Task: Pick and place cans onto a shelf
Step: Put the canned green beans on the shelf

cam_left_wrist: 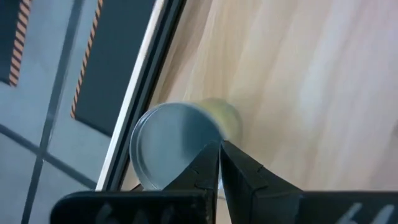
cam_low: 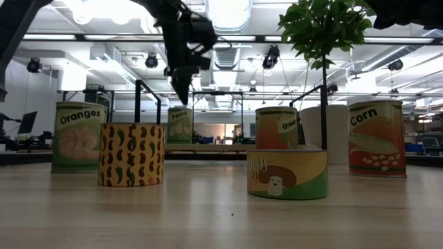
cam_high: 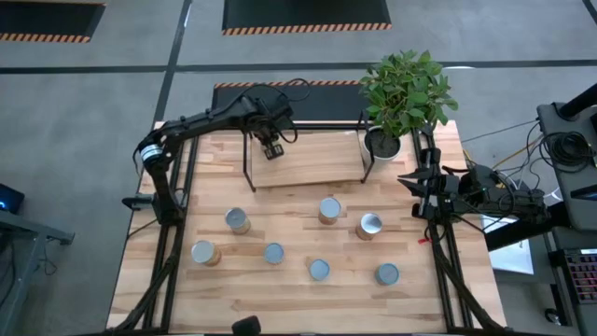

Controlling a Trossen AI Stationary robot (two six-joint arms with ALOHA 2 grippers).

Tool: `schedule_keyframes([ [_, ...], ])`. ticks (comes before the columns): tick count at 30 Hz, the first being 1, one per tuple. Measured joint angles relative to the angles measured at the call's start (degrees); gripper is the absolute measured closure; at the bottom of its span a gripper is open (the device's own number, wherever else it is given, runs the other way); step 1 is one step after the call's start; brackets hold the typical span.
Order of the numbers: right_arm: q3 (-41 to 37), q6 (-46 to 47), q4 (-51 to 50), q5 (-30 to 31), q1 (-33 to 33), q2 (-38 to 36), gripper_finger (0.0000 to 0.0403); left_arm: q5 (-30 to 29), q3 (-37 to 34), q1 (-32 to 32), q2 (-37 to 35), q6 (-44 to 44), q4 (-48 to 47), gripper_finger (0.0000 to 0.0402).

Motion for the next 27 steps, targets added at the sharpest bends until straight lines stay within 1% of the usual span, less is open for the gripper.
schedule_keyframes([
  [3, 0.0, 0.0, 0.0, 0.0, 0.0, 0.0, 0.038, -0.3, 0.1, -2.7, -2.4, -1.8, 2.1, 0.0402],
  [5, 0.0, 0.0, 0.0, 0.0, 0.0, 0.0, 0.038, -0.4, -0.6, -5.4, -4.4, -2.6, 5.5, 0.0402],
  [8, 0.0, 0.0, 0.0, 0.0, 0.0, 0.0, 0.038, -0.4, -2.2, -11.3, -7.2, -2.8, 14.3, 0.0402],
  [10, 0.0, 0.1, 0.0, 0.0, 0.0, 0.0, 0.038, -0.4, -4.1, -15.9, -8.8, -1.3, 20.9, 0.0402],
  [15, 0.0, 2.3, 0.0, 0.0, 0.0, 0.0, 0.038, -1.1, -11.0, -27.3, -12.2, 4.4, 35.0, 0.0402],
  [18, 0.0, 3.1, 0.2, 0.0, 0.0, 0.6, 0.038, -2.0, -16.2, -32.4, -14.9, 7.0, 41.8, 0.0402],
  [23, -0.1, 5.6, 3.2, -0.1, 0.0, 4.8, 0.038, -2.2, -26.8, -38.3, -20.4, 9.9, 53.3, 0.0402],
  [27, -0.1, 7.7, 7.1, -0.5, 0.4, 10.2, 0.038, -3.0, -34.2, -40.4, -26.5, 10.8, 60.7, 0.0402],
])
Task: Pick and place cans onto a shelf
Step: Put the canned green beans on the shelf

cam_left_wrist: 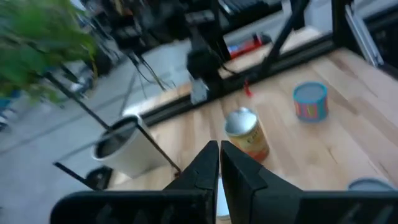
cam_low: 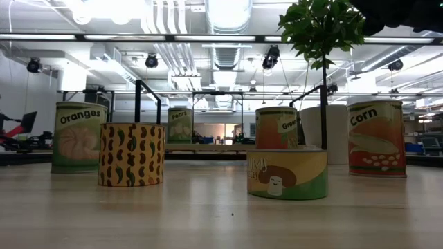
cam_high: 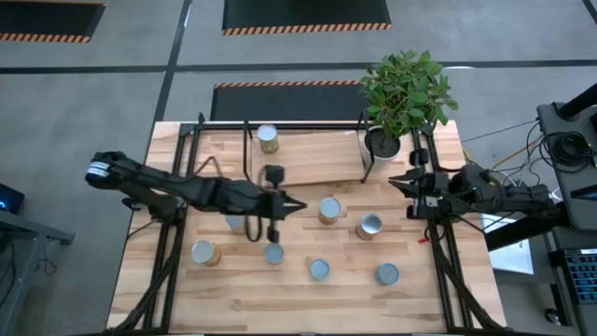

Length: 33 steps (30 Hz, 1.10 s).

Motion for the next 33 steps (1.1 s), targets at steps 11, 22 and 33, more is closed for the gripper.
schedule_keyframes([
  [11, 5.3, 3.6, 3.5, 0.7, 5.0, 13.2, 0.038, -3.5, -13.8, -0.6, -14.9, -2.2, 8.2, 0.0402],
  [22, 18.9, 4.2, -4.4, 9.5, 11.2, 29.4, 0.038, -9.7, -18.4, -0.6, -21.1, -5.1, 8.4, 0.0402],
  [33, 36.2, 13.2, -31.9, 11.1, 11.6, 45.2, 0.0381, -9.7, -17.1, -0.6, -21.7, -7.8, 1.8, 0.0402],
])
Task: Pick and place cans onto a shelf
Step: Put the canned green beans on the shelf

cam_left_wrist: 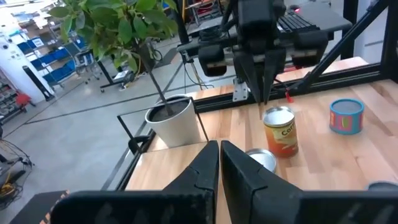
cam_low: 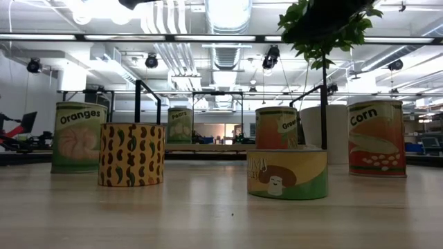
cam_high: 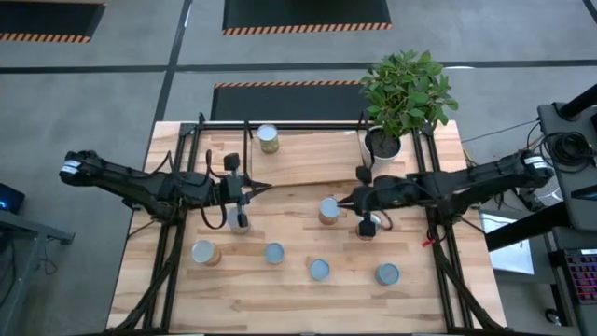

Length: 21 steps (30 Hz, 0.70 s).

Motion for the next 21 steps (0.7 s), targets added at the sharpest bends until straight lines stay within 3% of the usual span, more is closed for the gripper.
schedule_keyframes([
  [8, 9.4, 2.4, -13.6, 0.1, 0.0, 8.1, 0.0381, 0.0, 0.1, 0.0, -0.9, 0.0, -1.3, 0.0402],
  [21, 10.5, 3.0, -14.0, -0.1, -1.1, 15.1, 0.0374, 0.0, 0.1, 0.0, -0.7, 0.3, -1.3, 0.0402],
])
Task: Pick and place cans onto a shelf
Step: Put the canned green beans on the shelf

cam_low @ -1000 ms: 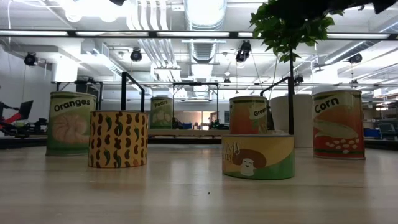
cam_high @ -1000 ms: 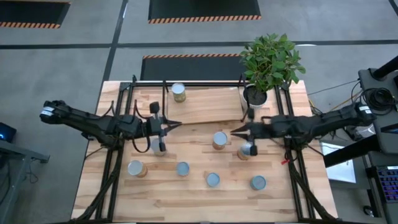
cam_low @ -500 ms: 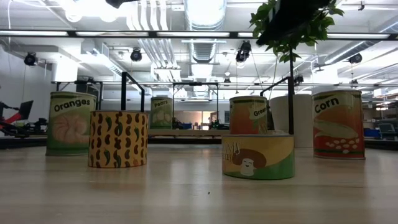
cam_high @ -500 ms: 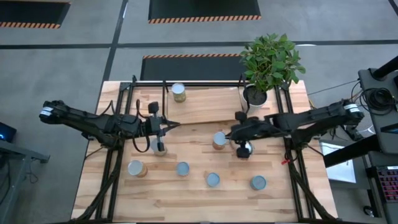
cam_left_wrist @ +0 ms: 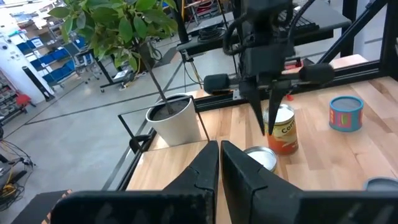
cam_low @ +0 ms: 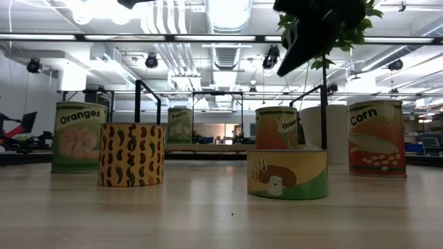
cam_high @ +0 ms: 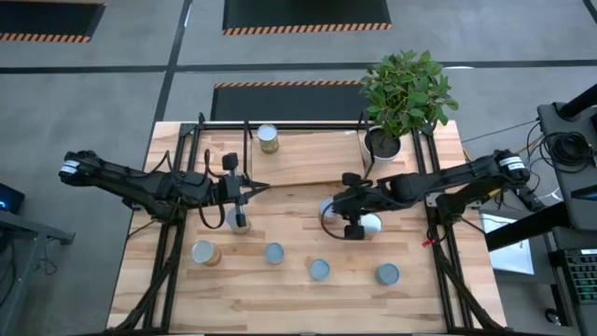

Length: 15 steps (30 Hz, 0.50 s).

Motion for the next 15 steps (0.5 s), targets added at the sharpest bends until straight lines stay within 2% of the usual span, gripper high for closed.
schedule_keyframes([
  [3, 0.1, 1.1, -0.1, 0.0, -0.9, 1.2, 0.0349, 0.0, 0.0, 0.0, 0.0, 0.0, 0.0, 0.0402],
  [6, 0.2, 1.8, 0.2, 0.0, -1.9, 1.9, 0.0306, 0.0, 0.0, 0.0, 0.0, 0.0, 0.0, 0.0402],
  [15, 0.2, 2.8, 0.1, 0.1, -3.3, 3.9, 0.0131, 0.0, 0.0, 0.0, 0.0, 0.0, 0.0, 0.0402],
])
